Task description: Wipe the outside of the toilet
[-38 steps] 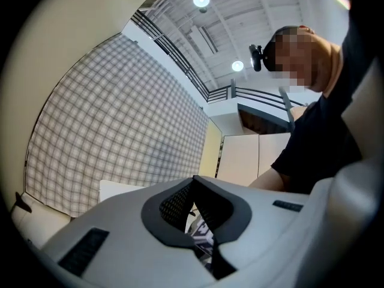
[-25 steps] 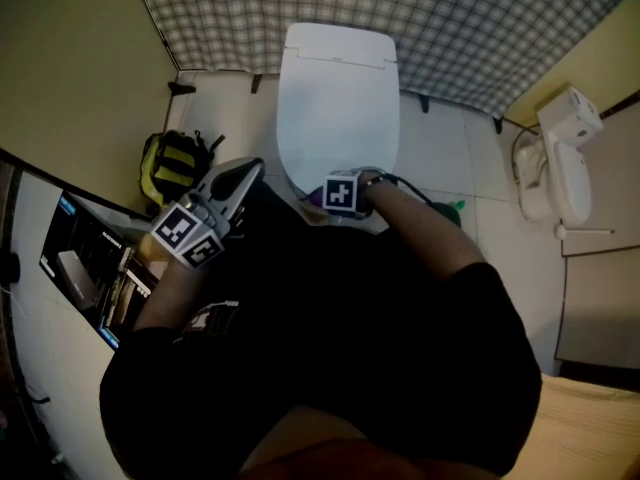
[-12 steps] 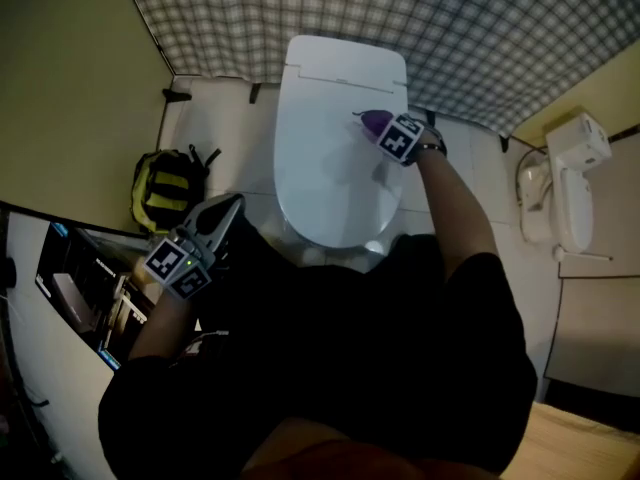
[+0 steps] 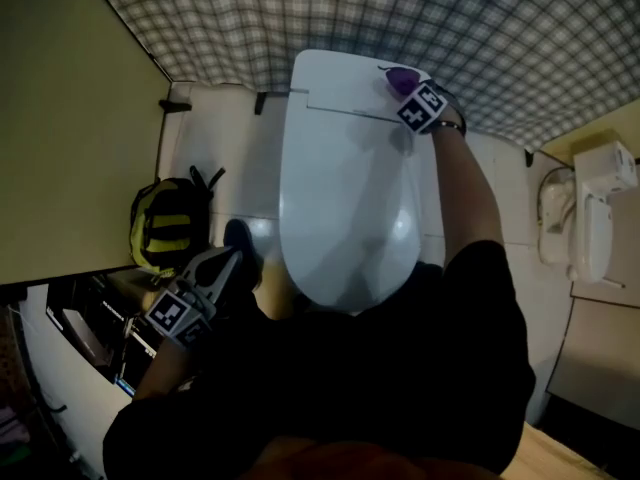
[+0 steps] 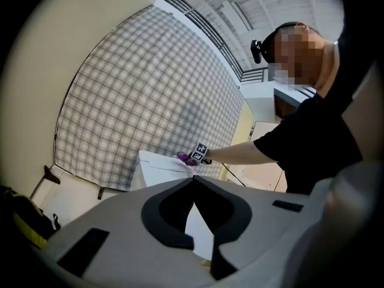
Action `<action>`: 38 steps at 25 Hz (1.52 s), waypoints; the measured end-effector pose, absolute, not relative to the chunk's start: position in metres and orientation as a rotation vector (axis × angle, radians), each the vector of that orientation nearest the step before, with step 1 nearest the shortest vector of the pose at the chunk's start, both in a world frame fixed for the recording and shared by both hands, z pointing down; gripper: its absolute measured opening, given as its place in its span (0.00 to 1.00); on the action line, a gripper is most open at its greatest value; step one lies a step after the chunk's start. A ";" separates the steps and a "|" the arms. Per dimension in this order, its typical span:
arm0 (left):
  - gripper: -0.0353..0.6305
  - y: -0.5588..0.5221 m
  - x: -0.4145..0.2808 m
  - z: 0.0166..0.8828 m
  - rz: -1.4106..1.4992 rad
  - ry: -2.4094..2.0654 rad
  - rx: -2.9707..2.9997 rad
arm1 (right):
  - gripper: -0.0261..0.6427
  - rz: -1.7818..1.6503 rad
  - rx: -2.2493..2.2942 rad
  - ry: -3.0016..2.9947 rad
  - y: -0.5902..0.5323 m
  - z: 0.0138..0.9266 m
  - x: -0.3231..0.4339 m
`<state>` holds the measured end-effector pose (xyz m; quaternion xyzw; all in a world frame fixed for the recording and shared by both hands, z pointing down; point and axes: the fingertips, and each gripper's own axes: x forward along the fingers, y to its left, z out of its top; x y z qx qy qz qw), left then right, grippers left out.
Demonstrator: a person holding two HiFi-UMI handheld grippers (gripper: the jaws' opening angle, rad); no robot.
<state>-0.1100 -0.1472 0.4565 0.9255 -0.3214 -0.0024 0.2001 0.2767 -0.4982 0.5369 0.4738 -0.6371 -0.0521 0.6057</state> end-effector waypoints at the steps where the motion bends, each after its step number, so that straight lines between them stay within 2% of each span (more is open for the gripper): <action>1: 0.04 -0.155 -0.115 0.462 0.013 -0.904 2.571 | 0.18 -0.126 1.120 -1.471 -0.516 0.538 0.278; 9: 0.04 -0.228 -0.143 0.489 0.035 -0.950 2.522 | 0.19 -0.250 1.109 -1.376 -0.592 0.569 0.279; 12: 0.04 -0.234 -0.139 0.498 0.037 -0.922 2.516 | 0.17 -0.319 1.057 -1.346 -0.596 0.576 0.274; 17: 0.04 -0.226 -0.137 0.501 0.052 -0.919 2.513 | 0.15 -0.238 0.902 -1.369 -0.576 0.580 0.267; 26: 0.04 -0.166 -0.118 0.448 -0.030 -0.931 2.593 | 0.16 -0.104 0.627 -1.395 -0.440 0.595 0.246; 38: 0.04 -0.055 -0.075 0.388 -0.161 -0.819 2.777 | 0.15 -0.144 0.369 -1.380 -0.183 0.618 0.204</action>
